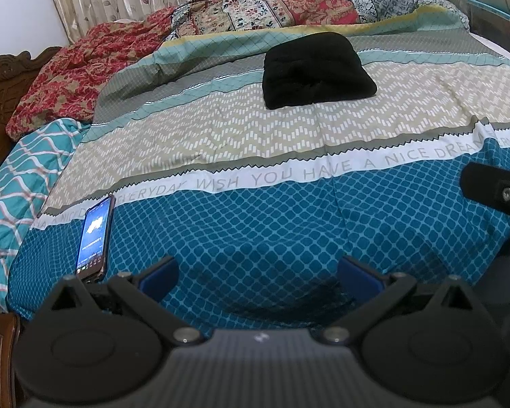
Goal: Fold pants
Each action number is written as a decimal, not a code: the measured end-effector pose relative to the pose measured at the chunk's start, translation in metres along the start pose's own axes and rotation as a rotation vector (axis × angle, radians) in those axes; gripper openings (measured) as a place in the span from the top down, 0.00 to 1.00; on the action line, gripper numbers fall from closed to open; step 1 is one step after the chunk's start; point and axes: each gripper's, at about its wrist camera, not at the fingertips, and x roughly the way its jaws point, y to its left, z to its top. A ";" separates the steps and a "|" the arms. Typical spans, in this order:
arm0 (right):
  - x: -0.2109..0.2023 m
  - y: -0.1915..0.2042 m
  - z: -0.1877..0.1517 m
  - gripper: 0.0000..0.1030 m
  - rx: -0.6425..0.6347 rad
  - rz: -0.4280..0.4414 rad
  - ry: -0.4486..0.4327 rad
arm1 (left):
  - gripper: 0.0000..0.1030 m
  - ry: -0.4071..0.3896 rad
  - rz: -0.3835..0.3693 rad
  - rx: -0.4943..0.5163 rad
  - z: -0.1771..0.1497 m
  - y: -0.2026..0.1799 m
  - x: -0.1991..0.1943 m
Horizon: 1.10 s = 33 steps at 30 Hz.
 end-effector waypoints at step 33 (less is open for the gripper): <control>0.001 0.000 -0.002 0.03 0.000 0.000 0.004 | 0.00 0.034 0.013 0.012 -0.001 -0.002 0.007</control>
